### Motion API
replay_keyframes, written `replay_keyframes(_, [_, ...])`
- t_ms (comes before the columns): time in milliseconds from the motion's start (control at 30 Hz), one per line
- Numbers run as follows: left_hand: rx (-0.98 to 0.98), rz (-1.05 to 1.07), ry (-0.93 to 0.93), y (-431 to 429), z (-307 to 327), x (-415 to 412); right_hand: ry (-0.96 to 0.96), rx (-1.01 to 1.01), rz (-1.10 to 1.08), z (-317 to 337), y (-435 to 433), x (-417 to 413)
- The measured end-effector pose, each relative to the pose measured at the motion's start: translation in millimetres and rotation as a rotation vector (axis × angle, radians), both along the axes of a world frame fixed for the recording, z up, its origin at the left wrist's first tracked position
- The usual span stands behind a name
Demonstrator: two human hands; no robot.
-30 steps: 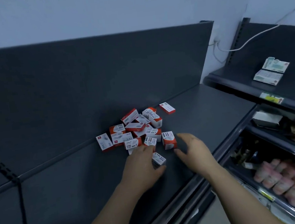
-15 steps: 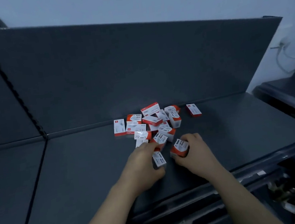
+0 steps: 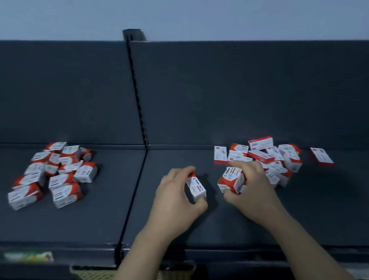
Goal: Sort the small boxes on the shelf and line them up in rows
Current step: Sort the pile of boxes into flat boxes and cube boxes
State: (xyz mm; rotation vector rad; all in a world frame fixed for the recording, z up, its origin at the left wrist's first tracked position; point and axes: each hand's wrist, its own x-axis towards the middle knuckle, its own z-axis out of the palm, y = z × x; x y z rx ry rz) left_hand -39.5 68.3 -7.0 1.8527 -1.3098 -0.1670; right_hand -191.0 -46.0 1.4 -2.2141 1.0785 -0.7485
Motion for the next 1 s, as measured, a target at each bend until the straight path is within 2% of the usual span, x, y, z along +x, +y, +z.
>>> replay_keyframes(167, [0.017,0.168,-0.034,60.4,9.7,59.4,-0.035,0.016,0.150,0.5,40.1,72.1])
replay_keyframes(400, [0.060,0.352,-0.044,159.1,16.8,154.2,-0.032,0.093,0.228,-1.2,117.0,178.4])
replay_keyframes(533, [0.117,0.405,-0.074,199.1,18.7,200.5,-0.034,0.064,0.258,-4.0,150.7,227.5])
replay_keyframes(733, [0.149,0.448,-0.064,216.7,19.4,250.7,0.002,0.004,0.306,-3.8,169.5,280.5])
replay_keyframes(1000, [0.195,0.397,-0.027,186.0,15.8,305.6,0.053,-0.010,0.322,-11.8,143.3,342.6])
